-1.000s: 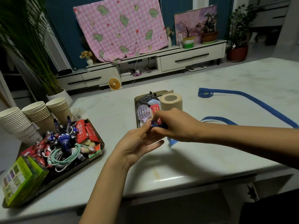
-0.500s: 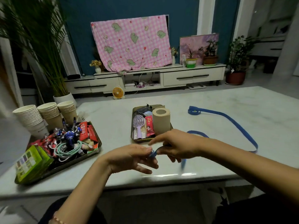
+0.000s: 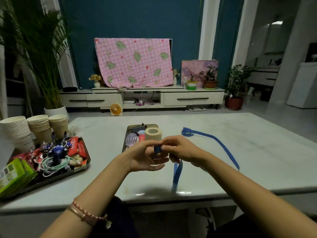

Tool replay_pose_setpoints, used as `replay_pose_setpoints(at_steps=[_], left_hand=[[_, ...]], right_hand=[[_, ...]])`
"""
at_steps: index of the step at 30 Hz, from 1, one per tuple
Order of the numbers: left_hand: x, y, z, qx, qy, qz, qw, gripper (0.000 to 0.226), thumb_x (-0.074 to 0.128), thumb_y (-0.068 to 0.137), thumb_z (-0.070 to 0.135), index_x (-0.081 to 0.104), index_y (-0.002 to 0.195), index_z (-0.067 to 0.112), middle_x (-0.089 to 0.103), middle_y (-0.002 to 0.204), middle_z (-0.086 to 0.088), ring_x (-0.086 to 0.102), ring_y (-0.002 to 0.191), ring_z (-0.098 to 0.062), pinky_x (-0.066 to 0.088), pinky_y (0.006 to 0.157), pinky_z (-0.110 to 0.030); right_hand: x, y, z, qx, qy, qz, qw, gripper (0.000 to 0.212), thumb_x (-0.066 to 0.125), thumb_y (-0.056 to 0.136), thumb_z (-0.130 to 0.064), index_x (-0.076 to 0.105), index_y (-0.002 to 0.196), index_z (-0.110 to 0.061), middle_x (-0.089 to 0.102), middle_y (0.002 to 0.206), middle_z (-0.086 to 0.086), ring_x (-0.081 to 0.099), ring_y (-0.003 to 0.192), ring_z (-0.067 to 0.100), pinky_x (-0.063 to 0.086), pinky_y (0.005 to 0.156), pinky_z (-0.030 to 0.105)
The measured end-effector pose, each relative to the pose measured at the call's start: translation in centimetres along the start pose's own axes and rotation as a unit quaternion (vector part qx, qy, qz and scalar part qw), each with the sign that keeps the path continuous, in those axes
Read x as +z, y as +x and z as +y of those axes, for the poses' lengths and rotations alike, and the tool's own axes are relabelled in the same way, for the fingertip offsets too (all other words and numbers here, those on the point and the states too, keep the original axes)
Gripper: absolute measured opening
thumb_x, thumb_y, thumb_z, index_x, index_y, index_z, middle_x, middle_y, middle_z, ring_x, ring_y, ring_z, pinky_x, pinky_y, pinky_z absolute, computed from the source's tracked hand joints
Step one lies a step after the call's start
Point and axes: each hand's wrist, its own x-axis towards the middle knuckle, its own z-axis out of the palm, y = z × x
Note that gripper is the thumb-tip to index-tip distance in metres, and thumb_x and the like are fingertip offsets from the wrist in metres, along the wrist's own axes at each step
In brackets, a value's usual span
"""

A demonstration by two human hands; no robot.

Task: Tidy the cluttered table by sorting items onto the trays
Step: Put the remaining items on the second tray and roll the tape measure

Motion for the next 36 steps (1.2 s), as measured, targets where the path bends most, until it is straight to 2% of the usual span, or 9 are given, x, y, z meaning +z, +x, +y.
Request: replay_pose_setpoints(at_steps=[6,9,12,16,19,25,31,33,36], left_hand=[[2.7,3.2,-0.6,0.043,-0.196,0.047,0.979,0.023,0.066,0.082,0.027,0.066,0.089,0.005,0.071,0.075,-0.012,0.063,0.082,-0.021,0.051,0.066,-0.032],[3.0,4.7,-0.8,0.067,-0.231,0.061,0.969,0.021,0.056,0.091,0.026,0.063,0.093,0.005,0.070,0.077,-0.011,0.062,0.082,-0.019,0.049,0.065,-0.029],[2.6,6.4,-0.8,0.058,-0.243,0.070,0.966,0.022,0.049,0.095,0.025,0.059,0.089,0.005,0.063,0.082,-0.012,0.057,0.078,-0.019,0.047,0.066,-0.028],[1.9,7.9,-1.2,0.017,-0.195,0.054,0.979,0.013,0.049,0.091,0.020,0.056,0.091,0.009,0.059,0.080,-0.012,0.055,0.077,-0.020,0.046,0.065,-0.029],[1.0,8.1,-1.7,-0.016,-0.135,0.011,0.991,0.007,0.057,0.079,0.015,0.059,0.082,0.009,0.062,0.064,-0.011,0.058,0.076,-0.023,0.044,0.065,-0.030],[-0.7,10.0,-3.8,-0.097,0.008,-0.076,0.992,0.021,0.064,0.072,0.020,0.056,0.056,0.008,0.064,0.080,-0.014,0.060,0.086,-0.028,0.049,0.068,-0.035],[-1.4,11.7,-4.9,-0.098,-0.060,-0.116,0.987,0.018,0.057,0.075,0.011,0.070,0.071,0.000,0.054,0.066,-0.011,0.062,0.078,-0.030,0.053,0.064,-0.035],[-1.8,11.8,-5.1,-0.085,-0.094,-0.130,0.983,0.024,0.057,0.076,0.009,0.071,0.091,-0.004,0.052,0.059,-0.009,0.062,0.079,-0.032,0.054,0.066,-0.037],[-1.9,11.9,-5.5,-0.076,-0.113,-0.136,0.981,0.029,0.057,0.079,0.010,0.069,0.100,-0.005,0.058,0.068,-0.012,0.065,0.077,-0.033,0.055,0.065,-0.036]], right_hand=[[-0.5,1.4,0.9,0.040,-0.104,0.147,0.983,0.023,0.050,0.095,-0.022,0.060,0.112,-0.010,0.063,0.089,0.003,0.055,0.062,0.007,0.043,0.047,0.010],[-0.8,2.5,1.2,0.041,-0.181,0.168,0.968,0.024,0.052,0.094,-0.024,0.060,0.113,-0.012,0.065,0.103,0.008,0.060,0.084,0.013,0.054,0.076,0.025],[-1.7,4.0,1.4,0.058,-0.229,0.106,0.966,0.025,0.054,0.093,-0.023,0.060,0.114,-0.010,0.065,0.108,0.010,0.061,0.090,0.017,0.055,0.080,0.030],[-2.8,5.0,2.3,0.099,-0.229,-0.015,0.968,0.033,0.051,0.095,-0.021,0.055,0.124,-0.007,0.063,0.110,0.016,0.057,0.072,0.014,0.044,0.051,0.014],[-3.3,4.1,3.6,0.097,-0.219,-0.047,0.970,0.033,0.052,0.094,-0.024,0.055,0.124,-0.009,0.064,0.107,0.013,0.056,0.076,0.011,0.042,0.059,0.012],[-4.5,1.6,7.4,0.067,-0.177,-0.111,0.976,0.027,0.056,0.092,-0.029,0.063,0.117,-0.022,0.060,0.073,-0.008,0.053,0.058,0.002,0.042,0.060,0.010],[-3.5,1.7,9.7,0.046,-0.128,-0.082,0.987,0.029,0.053,0.094,-0.025,0.062,0.121,-0.021,0.068,0.097,0.008,0.056,0.067,0.002,0.045,0.063,0.012],[-3.1,1.7,10.0,0.037,-0.090,-0.060,0.993,0.027,0.054,0.093,-0.024,0.065,0.118,-0.021,0.067,0.088,0.001,0.055,0.065,-0.001,0.044,0.060,0.009],[-2.4,1.9,10.4,0.031,-0.033,-0.049,0.998,0.024,0.056,0.092,-0.023,0.069,0.112,-0.017,0.065,0.078,-0.005,0.054,0.067,0.002,0.044,0.065,0.015]])
